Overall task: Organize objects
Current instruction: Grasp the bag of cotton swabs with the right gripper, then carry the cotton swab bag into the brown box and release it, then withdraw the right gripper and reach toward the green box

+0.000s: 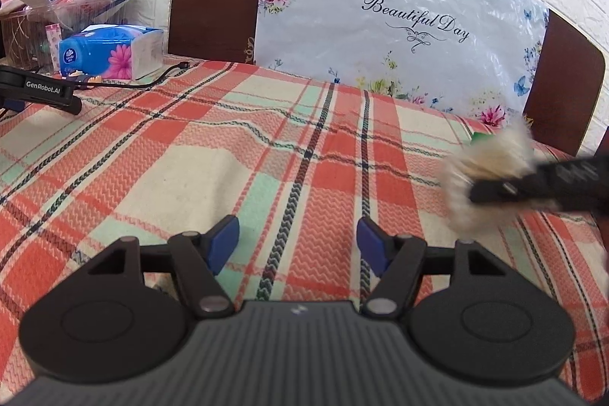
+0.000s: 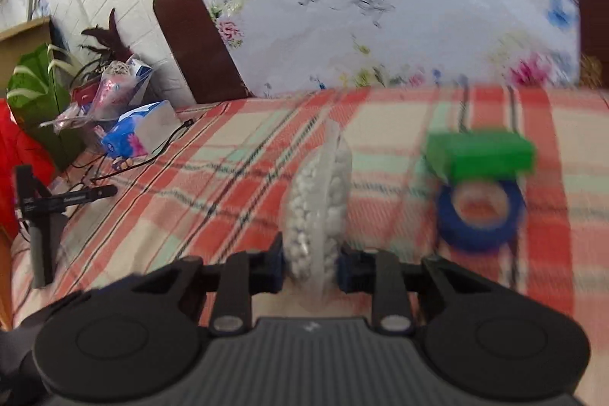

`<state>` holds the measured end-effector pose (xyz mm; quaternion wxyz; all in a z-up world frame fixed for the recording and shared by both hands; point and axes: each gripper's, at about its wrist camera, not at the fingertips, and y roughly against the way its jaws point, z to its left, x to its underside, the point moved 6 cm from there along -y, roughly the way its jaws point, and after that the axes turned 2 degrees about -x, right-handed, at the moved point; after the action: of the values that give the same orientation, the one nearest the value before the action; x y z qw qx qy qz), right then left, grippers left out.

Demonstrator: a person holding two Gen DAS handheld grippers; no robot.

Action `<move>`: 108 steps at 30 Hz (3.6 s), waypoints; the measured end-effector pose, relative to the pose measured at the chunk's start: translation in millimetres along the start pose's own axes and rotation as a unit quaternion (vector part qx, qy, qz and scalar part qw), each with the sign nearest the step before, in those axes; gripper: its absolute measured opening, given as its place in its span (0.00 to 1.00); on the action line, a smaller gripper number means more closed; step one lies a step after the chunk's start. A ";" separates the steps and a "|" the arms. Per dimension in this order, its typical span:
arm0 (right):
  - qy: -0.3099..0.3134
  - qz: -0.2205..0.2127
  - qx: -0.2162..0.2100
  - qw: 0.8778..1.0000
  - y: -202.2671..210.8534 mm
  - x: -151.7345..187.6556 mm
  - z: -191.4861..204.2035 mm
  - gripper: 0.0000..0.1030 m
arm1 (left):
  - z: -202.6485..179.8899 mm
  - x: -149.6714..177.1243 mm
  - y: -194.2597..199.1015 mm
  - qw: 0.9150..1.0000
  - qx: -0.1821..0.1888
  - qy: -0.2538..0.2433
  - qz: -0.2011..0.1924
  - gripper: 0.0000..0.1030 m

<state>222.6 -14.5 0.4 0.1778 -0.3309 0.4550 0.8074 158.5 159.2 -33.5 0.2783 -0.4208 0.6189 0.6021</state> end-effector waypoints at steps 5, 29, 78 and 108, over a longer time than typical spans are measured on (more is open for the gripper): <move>-0.077 -0.011 -0.009 0.997 91.6 56.3 -38.2 0.23 | -8.4 0.4 -0.9 1.000 -0.005 -0.029 0.011 0.72; 0.050 -0.059 0.166 0.983 212.6 141.1 -98.7 0.66 | -283.9 74.2 71.9 0.915 0.289 -0.164 0.227 0.54; -0.104 -0.245 0.285 0.921 333.3 87.2 -168.4 0.64 | -369.1 -19.3 98.4 0.934 0.211 -0.285 0.047 0.44; 0.059 -0.115 0.136 0.982 145.9 31.1 -41.4 0.64 | -70.3 1.1 -13.2 0.996 0.006 -0.083 0.030 0.65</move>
<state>129.9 -126.5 53.6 0.2853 -0.4008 0.5297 0.6910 180.6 91.2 -32.7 0.3134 -0.3489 0.6094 0.6393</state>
